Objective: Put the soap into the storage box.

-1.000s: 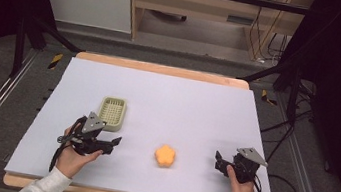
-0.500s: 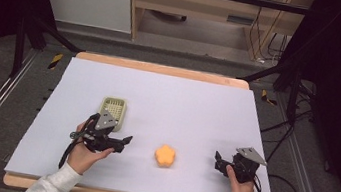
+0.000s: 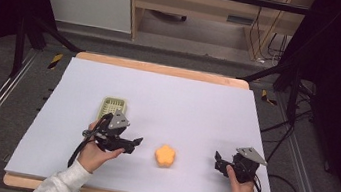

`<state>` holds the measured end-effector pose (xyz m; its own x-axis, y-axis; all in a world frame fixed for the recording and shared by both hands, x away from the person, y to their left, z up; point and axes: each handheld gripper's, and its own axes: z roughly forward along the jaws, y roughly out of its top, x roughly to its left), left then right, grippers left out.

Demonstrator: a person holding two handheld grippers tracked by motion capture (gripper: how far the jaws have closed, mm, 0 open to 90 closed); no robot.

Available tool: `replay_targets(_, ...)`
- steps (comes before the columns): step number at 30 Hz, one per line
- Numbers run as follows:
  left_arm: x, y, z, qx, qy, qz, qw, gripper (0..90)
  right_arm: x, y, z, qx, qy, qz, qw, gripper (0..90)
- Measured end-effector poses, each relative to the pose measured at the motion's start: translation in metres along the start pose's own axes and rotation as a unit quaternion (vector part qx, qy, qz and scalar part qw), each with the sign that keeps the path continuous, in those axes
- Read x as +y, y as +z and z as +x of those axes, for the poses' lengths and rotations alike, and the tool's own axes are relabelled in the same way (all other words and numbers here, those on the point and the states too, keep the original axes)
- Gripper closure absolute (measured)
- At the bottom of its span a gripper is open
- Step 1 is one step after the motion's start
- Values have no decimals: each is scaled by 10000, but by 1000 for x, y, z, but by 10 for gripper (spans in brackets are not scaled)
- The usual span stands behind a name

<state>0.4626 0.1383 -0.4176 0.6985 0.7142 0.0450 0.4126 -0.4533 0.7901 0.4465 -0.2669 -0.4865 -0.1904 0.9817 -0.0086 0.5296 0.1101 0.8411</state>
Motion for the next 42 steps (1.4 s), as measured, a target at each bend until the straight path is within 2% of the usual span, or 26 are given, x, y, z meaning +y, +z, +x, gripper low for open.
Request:
replay_targets(28,18,23,-32,-326,315,143,9989,226,0,1,1,58,-65,50,9999,37)
replay_targets(42,22,33,-46,-476,443,233,9976,224,0,1,0,72,-13,69,9999,37)
